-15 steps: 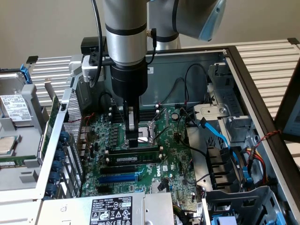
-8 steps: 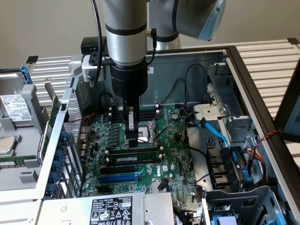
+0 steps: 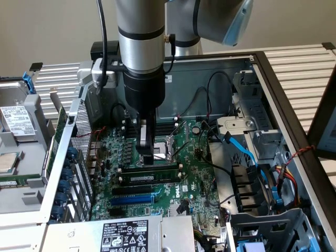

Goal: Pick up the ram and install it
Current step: 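Press down the ram until it locks into place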

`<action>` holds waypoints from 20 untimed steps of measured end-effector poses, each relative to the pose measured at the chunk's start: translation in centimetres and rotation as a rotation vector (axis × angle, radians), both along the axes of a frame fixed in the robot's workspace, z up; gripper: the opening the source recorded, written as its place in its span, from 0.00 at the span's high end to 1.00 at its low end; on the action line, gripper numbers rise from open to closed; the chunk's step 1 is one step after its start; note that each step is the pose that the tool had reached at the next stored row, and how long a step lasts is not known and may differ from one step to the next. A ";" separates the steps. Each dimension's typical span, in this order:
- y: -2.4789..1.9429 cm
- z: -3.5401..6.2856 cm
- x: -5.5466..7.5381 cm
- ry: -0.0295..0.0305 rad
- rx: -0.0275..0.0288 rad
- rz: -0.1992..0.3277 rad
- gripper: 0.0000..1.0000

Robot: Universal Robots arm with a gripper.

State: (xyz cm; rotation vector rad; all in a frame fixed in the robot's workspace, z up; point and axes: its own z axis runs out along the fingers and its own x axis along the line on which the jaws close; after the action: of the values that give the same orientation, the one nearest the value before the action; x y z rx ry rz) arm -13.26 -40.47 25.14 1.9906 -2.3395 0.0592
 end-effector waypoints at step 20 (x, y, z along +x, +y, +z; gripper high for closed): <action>0.00 0.00 0.0 -0.0002 0.0048 -0.295 0.89</action>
State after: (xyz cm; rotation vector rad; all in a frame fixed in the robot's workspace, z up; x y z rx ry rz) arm -13.26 -40.47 25.13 1.6242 -2.6057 0.0375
